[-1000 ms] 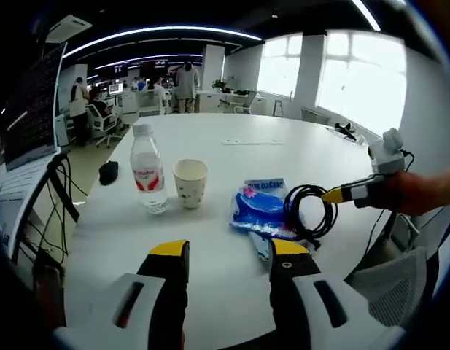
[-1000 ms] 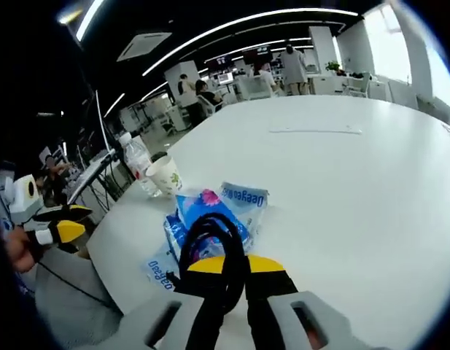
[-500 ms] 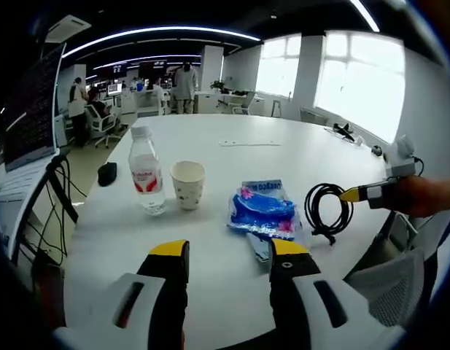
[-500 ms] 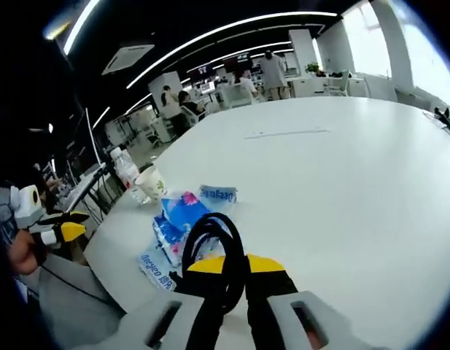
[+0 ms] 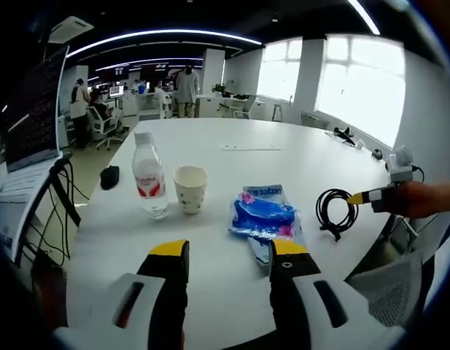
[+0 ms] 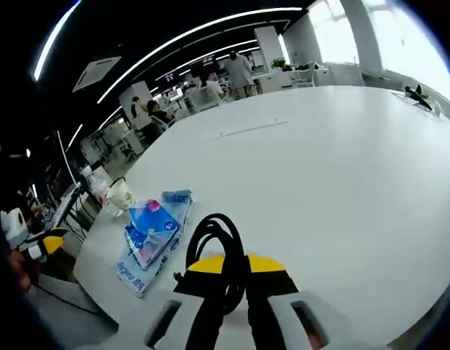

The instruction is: Arrange the tabletop items into an orderly group along one side of the table until the central work area is clear of visible clutter.

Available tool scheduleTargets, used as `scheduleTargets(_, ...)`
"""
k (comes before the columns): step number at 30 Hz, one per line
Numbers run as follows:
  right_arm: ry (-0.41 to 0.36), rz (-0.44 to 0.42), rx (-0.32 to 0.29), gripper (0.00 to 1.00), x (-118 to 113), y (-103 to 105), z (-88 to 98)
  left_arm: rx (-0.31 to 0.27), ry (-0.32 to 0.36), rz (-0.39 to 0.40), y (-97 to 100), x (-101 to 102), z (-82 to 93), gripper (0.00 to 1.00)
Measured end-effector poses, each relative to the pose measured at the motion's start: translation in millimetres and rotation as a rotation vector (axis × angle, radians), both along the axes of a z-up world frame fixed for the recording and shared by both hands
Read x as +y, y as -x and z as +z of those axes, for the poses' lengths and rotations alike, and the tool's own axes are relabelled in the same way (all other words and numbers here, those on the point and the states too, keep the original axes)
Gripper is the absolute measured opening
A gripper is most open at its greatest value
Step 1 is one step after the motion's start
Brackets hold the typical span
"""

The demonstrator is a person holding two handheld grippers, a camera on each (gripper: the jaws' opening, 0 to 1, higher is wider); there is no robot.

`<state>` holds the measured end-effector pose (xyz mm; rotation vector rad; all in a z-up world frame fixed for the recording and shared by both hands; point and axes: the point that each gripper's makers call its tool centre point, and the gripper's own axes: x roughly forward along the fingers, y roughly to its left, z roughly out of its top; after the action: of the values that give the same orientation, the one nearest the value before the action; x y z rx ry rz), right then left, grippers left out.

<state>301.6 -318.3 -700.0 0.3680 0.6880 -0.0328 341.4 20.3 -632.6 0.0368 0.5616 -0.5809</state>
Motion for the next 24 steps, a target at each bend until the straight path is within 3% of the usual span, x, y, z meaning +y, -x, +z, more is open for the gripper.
scheduleTargets(15,0.003,0.017,0.002,0.06,0,-29,-1.1,-0.001,-0.007,0.012,0.9,5,0.7,0.42)
scheduleTargets(24,0.058,0.051,0.027,0.06,-3,-35,-5.0,-0.004,-0.012,0.024,-1.0,6,1.7,0.42)
